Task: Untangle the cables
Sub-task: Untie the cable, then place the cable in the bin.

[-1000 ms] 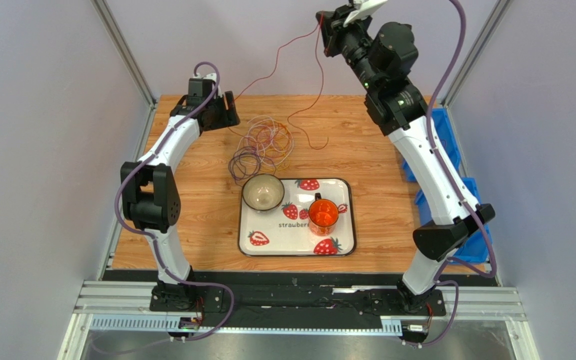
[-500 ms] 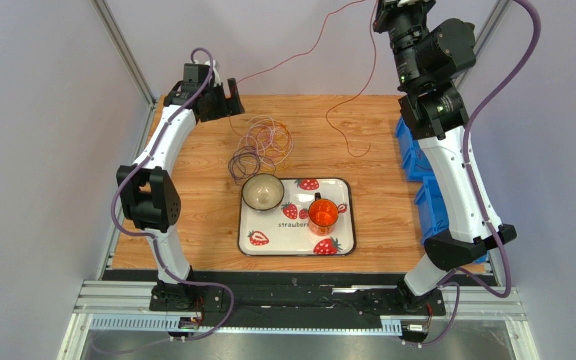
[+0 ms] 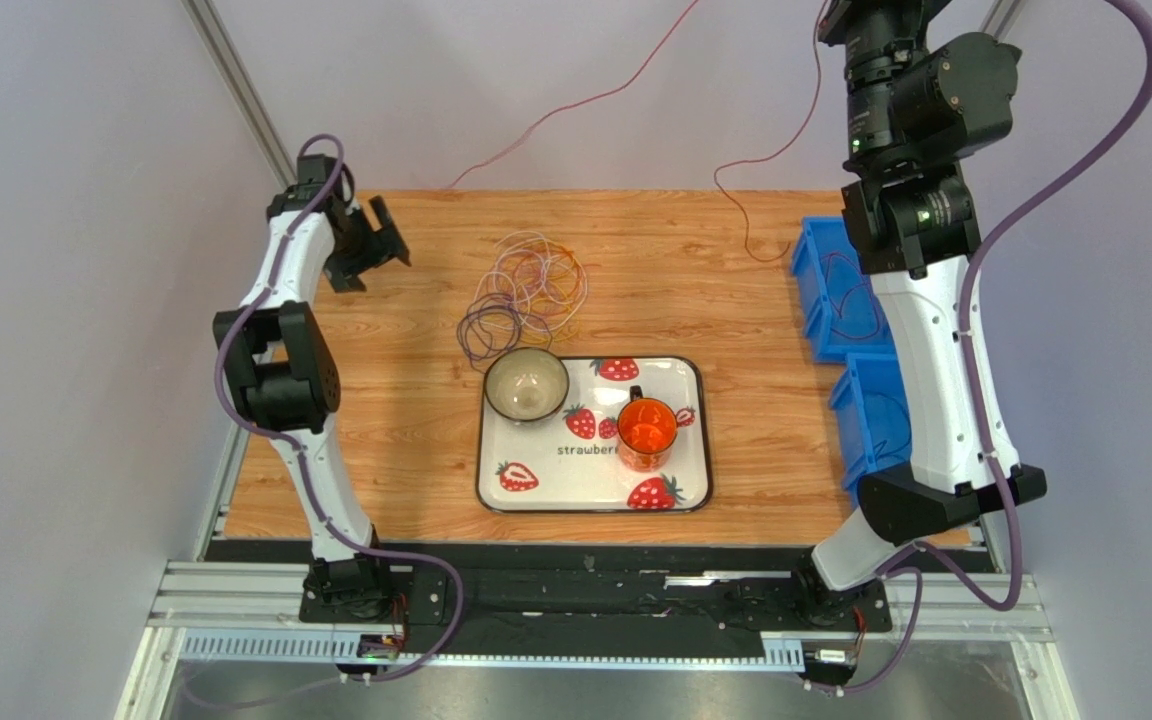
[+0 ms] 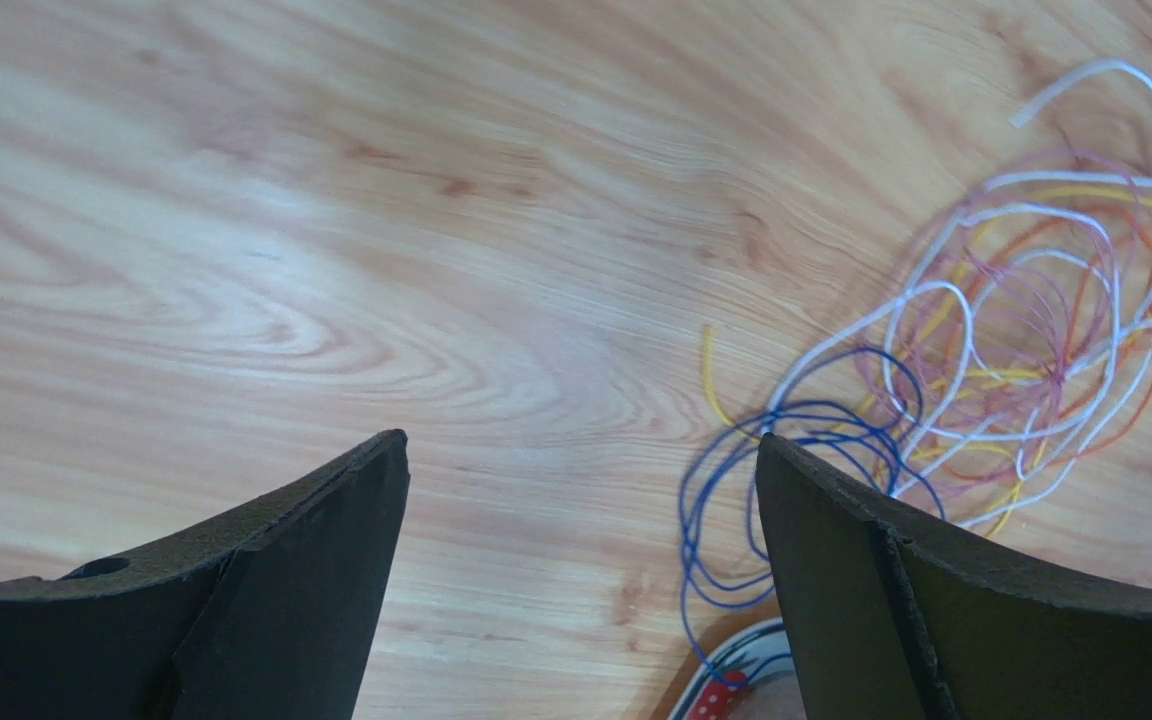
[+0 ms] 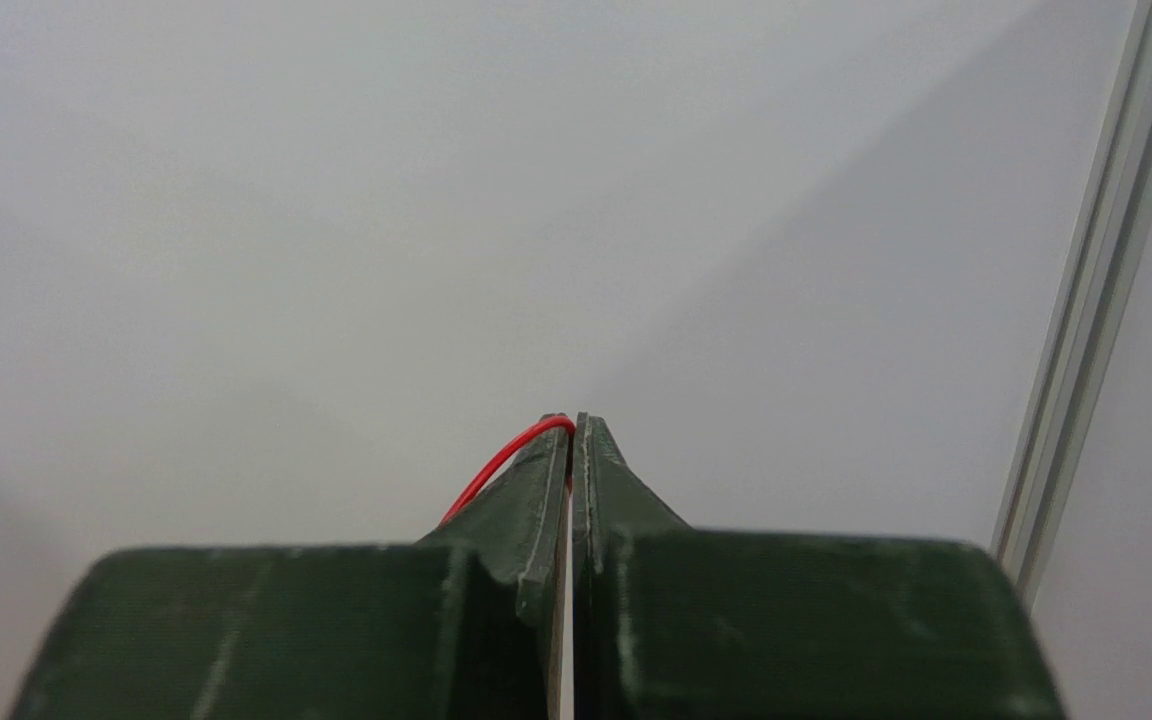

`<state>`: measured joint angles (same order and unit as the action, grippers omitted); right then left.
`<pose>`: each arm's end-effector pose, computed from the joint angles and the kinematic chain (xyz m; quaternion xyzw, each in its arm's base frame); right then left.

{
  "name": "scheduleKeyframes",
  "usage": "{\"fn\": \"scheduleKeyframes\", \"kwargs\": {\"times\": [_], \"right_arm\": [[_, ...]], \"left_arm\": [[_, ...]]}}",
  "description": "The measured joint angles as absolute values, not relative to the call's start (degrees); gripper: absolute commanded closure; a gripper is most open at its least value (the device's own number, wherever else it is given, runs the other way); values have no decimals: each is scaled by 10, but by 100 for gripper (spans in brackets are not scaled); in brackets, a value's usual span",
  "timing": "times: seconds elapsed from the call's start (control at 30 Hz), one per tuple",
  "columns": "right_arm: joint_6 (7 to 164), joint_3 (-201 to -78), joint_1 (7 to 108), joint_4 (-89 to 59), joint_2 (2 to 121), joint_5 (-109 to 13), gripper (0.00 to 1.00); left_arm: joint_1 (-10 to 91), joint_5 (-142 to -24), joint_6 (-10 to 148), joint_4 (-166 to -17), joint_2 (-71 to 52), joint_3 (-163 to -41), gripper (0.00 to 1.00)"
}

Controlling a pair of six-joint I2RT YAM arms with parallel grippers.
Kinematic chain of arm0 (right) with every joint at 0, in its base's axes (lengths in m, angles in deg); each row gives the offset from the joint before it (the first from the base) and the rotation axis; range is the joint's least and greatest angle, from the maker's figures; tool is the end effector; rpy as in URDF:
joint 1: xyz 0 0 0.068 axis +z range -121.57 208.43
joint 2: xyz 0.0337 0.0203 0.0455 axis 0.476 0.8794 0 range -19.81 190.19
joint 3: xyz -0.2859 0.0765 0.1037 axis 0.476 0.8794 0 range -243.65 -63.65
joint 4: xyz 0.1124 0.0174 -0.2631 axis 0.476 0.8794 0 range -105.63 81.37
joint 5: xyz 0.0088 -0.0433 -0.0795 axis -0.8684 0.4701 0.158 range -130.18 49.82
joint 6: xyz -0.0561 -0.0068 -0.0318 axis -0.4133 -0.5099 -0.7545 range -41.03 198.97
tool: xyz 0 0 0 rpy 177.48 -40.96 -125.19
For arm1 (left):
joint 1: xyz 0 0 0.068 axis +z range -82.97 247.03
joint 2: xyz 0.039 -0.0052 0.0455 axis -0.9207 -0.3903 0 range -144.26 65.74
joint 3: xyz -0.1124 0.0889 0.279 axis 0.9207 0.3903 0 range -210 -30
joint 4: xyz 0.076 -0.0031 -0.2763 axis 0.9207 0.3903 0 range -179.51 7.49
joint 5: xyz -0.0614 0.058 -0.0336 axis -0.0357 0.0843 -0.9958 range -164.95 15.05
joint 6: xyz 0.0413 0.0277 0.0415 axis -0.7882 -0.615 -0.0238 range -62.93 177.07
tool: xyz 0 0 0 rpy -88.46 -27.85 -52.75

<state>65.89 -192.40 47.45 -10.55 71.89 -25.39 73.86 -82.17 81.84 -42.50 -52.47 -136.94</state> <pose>0.3011 0.0901 0.6961 -0.0249 0.4934 -0.0173 0.8693 0.5053 0.0541 0.2833 -0.2449 0.9284 -0.1024 0.2600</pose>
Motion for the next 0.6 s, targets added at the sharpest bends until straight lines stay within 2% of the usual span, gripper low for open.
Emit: {"fn": "scheduleKeyframes", "kwargs": {"times": [0.2,0.6], "right_arm": [[665,-1924,463,-108,707,-255,100],[664,-1891,426,-138,682,-265,100]], "left_arm": [[795,-840,839,-439,-518,-1337,7],[796,-874,850,-476,-497,-1299,11]]}}
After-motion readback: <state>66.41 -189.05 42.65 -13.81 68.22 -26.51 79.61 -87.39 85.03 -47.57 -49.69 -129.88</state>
